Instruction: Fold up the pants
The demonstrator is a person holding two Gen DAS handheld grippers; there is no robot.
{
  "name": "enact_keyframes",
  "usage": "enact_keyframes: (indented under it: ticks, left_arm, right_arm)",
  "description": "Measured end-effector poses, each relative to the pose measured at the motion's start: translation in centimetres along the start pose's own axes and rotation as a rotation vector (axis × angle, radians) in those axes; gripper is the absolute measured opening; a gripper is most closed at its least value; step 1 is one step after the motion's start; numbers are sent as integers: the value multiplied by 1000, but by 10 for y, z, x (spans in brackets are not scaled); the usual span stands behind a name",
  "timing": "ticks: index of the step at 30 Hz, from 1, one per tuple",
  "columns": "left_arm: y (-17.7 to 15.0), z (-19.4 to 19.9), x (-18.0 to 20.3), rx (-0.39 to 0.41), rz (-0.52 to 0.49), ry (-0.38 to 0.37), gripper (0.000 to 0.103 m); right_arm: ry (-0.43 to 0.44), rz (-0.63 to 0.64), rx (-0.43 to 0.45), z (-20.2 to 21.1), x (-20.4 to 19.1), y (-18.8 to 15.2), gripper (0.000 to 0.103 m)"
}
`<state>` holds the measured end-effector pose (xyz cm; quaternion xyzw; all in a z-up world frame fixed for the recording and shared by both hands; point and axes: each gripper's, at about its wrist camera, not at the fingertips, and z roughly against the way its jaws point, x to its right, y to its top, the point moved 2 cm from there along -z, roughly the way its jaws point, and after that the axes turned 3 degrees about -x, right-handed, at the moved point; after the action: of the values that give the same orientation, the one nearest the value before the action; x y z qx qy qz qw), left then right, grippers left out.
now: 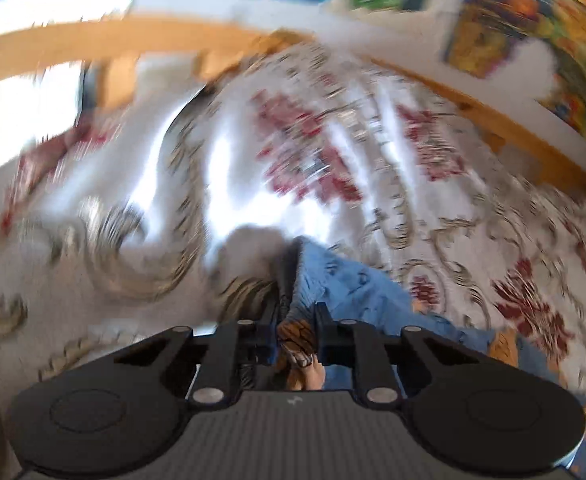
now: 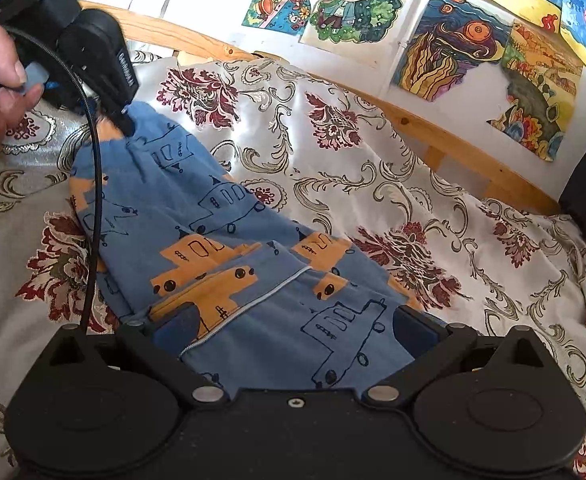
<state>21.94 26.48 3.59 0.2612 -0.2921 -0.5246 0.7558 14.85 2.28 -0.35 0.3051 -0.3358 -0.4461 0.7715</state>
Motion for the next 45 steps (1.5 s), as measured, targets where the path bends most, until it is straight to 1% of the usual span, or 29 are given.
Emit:
enact_keyframes:
  ticks: [2, 4, 7, 10, 13, 15, 17, 19, 20, 22, 24, 26, 28, 30, 32, 34, 37, 41, 45]
  left_arm:
    - [0, 13, 19, 41, -86, -5, 19]
    - [0, 23, 36, 67, -138, -19, 19]
    - [-4, 40, 65, 107, -233, -36, 19]
    - [-11, 55, 97, 152, -348, -57, 19]
    - [-22, 69, 133, 196, -469, -95, 19]
    - [-31, 77, 155, 208, -525, -130, 19]
    - [-41, 85, 175, 216, -581, -169, 19]
    - [-53, 92, 195, 219, -636, -211, 19]
    - [-60, 95, 205, 216, -664, -235, 19]
    - [-75, 99, 222, 199, -716, -286, 19]
    - [-92, 100, 238, 181, -765, -336, 19]
    - [-106, 98, 253, 144, -793, -386, 19]
    - [-118, 94, 267, 108, -817, -436, 19]
    - [-128, 90, 279, 103, -848, -466, 19]
    - [-138, 84, 293, 92, -884, -486, 19]
    - [-144, 77, 301, 70, -899, -484, 20]
    - [-150, 69, 306, 38, -892, -494, 20]
    - [-152, 65, 312, 42, -908, -492, 20]
    - [-163, 62, 311, -3, -947, -516, 25]
  right_arm:
    - [5, -8, 2, 2, 4, 1, 102]
    - [10, -22, 5, 4, 10, 3, 102]
    - [48, -41, 2, 8, 25, 6, 102]
    - [12, -59, -6, 17, 48, 8, 102]
    - [-19, -120, -10, 30, 80, 5, 102]
    - [-22, -159, -9, 41, 104, 1, 102]
    - [-19, -168, -4, 50, 123, -5, 102]
    - [-55, -153, -1, 56, 140, -10, 102]
    - [-79, -153, 1, 58, 148, -12, 102]
    - [-108, -193, -5, 61, 167, -16, 102]
    - [-123, -295, -1, 64, 194, -22, 102]
    - [-117, -411, -4, 66, 219, -30, 102]
    - [-87, -533, 1, 69, 241, -39, 102]
    - [-47, -659, 11, 71, 259, -50, 102]
    - [2, -760, 23, 71, 270, -58, 102]
    - [48, -831, 32, 69, 276, -63, 102]
    - [78, -870, 28, 67, 276, -66, 102]
    - [95, -841, 2, 59, 269, -63, 102]
    - [137, -817, -24, 50, 260, -62, 102]
